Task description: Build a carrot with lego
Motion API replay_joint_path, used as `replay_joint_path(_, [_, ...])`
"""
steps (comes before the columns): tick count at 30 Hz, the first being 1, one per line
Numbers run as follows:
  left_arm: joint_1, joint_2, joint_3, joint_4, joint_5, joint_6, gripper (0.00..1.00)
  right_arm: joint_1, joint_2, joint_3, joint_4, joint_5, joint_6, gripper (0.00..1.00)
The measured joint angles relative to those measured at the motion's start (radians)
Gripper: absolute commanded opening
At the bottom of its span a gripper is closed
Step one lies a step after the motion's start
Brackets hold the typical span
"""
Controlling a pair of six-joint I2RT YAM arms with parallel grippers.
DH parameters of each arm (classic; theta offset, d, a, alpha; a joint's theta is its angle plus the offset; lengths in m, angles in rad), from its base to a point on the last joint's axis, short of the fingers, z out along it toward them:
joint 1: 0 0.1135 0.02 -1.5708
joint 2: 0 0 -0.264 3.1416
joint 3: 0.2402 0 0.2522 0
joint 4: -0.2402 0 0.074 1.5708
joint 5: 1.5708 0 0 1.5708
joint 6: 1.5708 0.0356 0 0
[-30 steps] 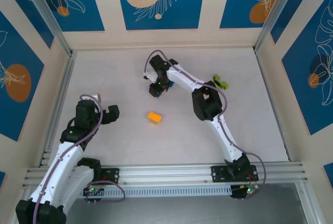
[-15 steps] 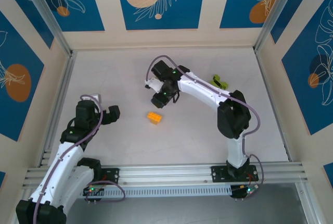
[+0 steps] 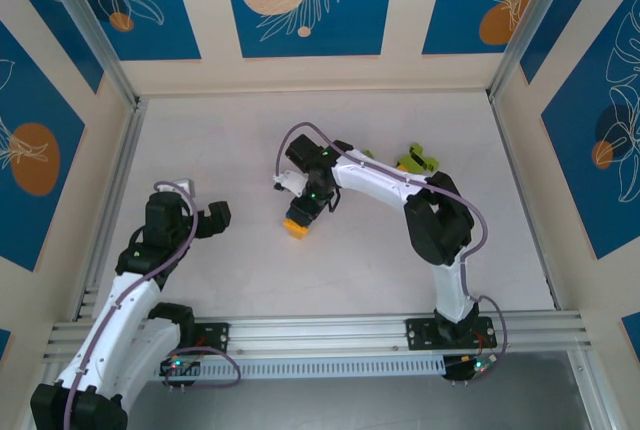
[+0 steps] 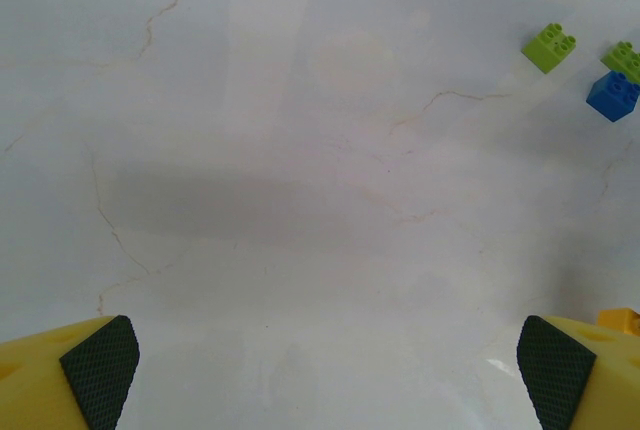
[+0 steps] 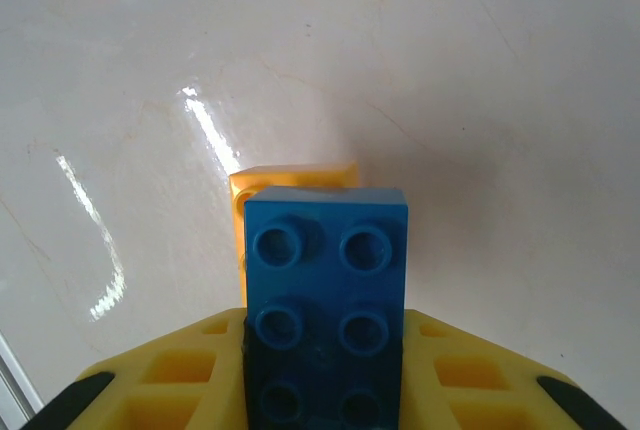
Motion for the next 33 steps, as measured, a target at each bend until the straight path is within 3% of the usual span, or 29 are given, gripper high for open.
replay_joint_path(33, [0.002,0.002,0.000,0.003,0.000,0.000,1.00,-0.002,-0.018,-0.013,0.010,-0.016,-0.016,0.27])
